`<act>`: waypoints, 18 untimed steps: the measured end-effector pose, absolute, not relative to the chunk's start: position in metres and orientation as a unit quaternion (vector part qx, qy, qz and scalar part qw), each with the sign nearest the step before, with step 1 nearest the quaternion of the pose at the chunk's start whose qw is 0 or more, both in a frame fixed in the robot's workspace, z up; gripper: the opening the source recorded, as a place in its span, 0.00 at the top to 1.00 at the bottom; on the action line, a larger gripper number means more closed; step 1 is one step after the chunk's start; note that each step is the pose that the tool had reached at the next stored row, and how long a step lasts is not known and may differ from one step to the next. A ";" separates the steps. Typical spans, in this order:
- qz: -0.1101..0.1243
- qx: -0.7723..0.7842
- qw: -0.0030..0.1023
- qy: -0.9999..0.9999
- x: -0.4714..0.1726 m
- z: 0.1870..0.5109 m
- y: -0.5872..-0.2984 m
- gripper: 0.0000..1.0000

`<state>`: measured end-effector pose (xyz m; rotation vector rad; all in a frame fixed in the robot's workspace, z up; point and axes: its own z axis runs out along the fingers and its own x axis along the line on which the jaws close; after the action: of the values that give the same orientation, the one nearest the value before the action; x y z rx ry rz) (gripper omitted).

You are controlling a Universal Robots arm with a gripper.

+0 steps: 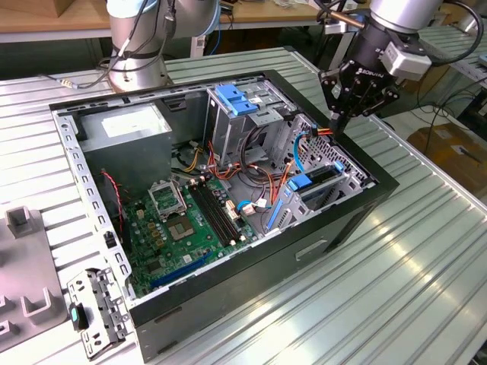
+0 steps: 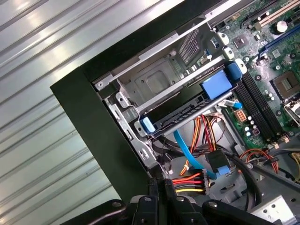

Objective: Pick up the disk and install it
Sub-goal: 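Insert the first disk wire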

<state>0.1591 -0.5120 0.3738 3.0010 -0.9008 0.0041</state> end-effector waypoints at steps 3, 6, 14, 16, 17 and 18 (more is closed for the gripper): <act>0.001 0.953 0.004 -0.304 0.157 0.374 -0.512 0.83; 0.001 0.952 0.004 -0.305 0.149 0.374 -0.512 0.83; 0.001 0.927 0.004 -0.374 0.149 0.373 -0.512 0.83; 0.001 0.921 0.004 -0.390 0.149 0.373 -0.512 0.83; 0.001 0.917 0.004 -0.399 0.149 0.372 -0.512 0.83; 0.001 0.914 0.004 -0.406 0.149 0.372 -0.512 0.83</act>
<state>0.1493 -0.5120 0.3724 2.8625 -1.2735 0.0023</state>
